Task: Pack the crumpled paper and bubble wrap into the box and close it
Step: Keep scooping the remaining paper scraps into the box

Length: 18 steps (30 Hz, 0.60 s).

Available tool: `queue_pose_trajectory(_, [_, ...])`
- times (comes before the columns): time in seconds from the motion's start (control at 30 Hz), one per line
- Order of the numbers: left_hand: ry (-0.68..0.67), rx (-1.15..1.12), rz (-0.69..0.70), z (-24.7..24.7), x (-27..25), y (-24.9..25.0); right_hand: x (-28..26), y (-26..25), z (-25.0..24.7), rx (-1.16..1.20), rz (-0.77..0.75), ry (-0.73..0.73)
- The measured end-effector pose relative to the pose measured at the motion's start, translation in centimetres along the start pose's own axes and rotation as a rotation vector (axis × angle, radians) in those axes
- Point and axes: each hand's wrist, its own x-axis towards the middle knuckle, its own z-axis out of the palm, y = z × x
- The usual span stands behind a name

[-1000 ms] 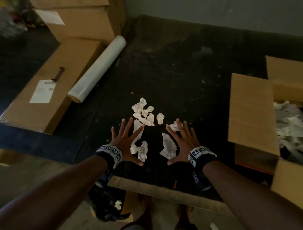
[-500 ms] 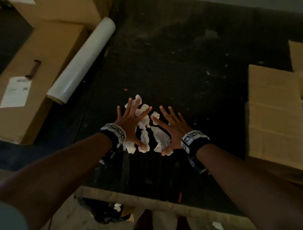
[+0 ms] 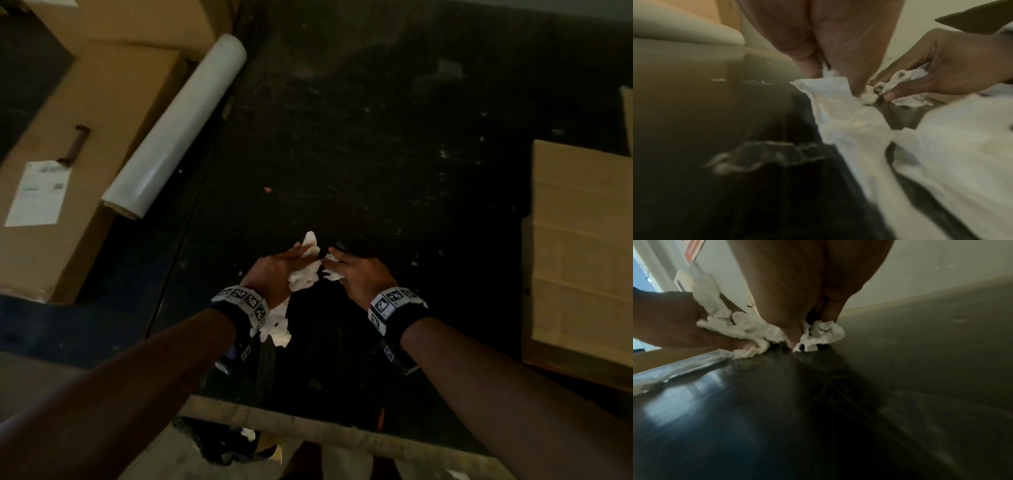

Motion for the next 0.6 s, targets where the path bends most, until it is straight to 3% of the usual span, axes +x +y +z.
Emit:
queue_pose_trajectory(0.17, [0.135,-0.055,-0.038,0.3,1.0,0.0,1.0,0.3,-0.6,0.032,0.091,-0.045])
queue_pose_trajectory(0.27, [0.242,-0.173,-0.048,-0.3,1.1,-0.5,0.7,0.7,-1.1,0.099,0.126,0.044])
queue_pose_trajectory(0.33, [0.336,-0.112,-0.043,-1.4,0.7,-1.0,0.2,0.8,-1.5,0.174,0.121,0.128])
queue_pose_trajectory(0.47, [0.494,-0.086,0.002,-3.8,-2.1,-1.8,-1.2,-1.4,-2.7,0.236,0.038,0.193])
queue_pose_trajectory(0.6, [0.513,-0.100,-0.057,-4.1,-7.2,-2.7,-1.4,-6.5,-2.0,0.201,-0.086,0.169])
